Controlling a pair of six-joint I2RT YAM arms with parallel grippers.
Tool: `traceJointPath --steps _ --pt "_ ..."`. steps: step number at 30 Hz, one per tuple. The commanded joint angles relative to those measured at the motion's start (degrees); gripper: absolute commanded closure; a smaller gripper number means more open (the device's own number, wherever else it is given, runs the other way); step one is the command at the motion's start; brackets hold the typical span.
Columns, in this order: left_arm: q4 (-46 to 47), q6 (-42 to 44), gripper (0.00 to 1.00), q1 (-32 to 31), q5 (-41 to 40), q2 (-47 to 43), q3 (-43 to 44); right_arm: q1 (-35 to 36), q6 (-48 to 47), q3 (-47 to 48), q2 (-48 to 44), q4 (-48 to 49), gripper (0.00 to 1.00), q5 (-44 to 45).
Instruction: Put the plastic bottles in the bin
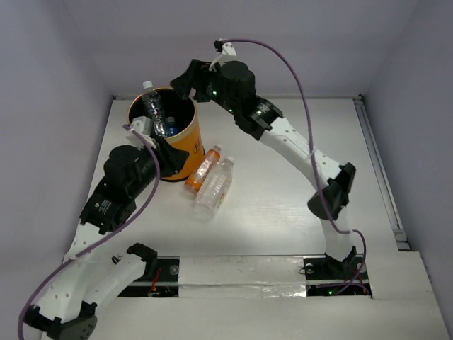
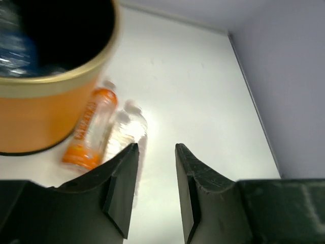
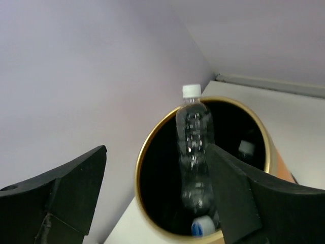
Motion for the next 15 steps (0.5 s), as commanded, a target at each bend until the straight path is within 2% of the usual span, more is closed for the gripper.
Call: traceJointPath --steps 1,2,3,5,6,7,8,9,10,11,12,15 --pt "3.23 2.67 0.68 -10.12 -3.66 3.17 -0.67 -1.40 -1.80 -9.71 -15.09 3.43 0.33 2.83" --pt "3.23 2.59 0.68 -12.17 -4.98 4.49 -0.49 -1.93 -1.62 -14.19 -18.19 4.57 0.69 3.97" --pt "3.41 2.67 0.68 -14.02 -8.56 7.81 -0.40 -2.54 -1.10 -24.07 -21.27 5.71 0.83 4.15" --pt "3.32 2.24 0.68 -17.79 -10.61 11.43 -0.23 -4.99 -0.13 -33.61 -30.55 8.00 0.95 4.24" --pt "3.58 2.06 0.67 -18.42 -11.83 14.92 -0.23 -5.71 0.57 -38.01 -33.49 8.18 0.95 4.51" --pt "3.23 1.97 0.65 -18.43 -12.37 16.61 -0.14 -6.50 0.66 -46.41 -36.56 8.53 0.94 4.86" --pt "3.32 1.71 0.60 -18.95 -12.81 18.11 -0.22 -7.20 0.75 -50.41 -39.55 8.53 0.92 5.38" --pt "3.58 1.62 0.43 -18.96 -12.90 20.56 -0.31 -8.69 1.10 -54.10 -45.32 8.27 0.83 6.26" --pt "4.37 1.62 0.35 -18.96 -12.90 21.72 -0.49 -9.49 1.19 -60.92 -48.17 7.40 0.73 6.44" --pt "4.63 1.71 0.30 -18.96 -12.99 22.77 -0.49 -10.28 1.28 -64.04 -50.80 6.44 0.40 7.49" --pt "4.99 1.71 0.23 -18.96 -12.99 24.78 -0.23 -11.07 1.54 -66.59 -55.62 5.12 0.27 8.54" --pt "4.29 3.11 0.15 -20.01 -14.21 29.53 1.44 -11.87 1.89 -75.30 -63.63 0.28 0.03 9.78"
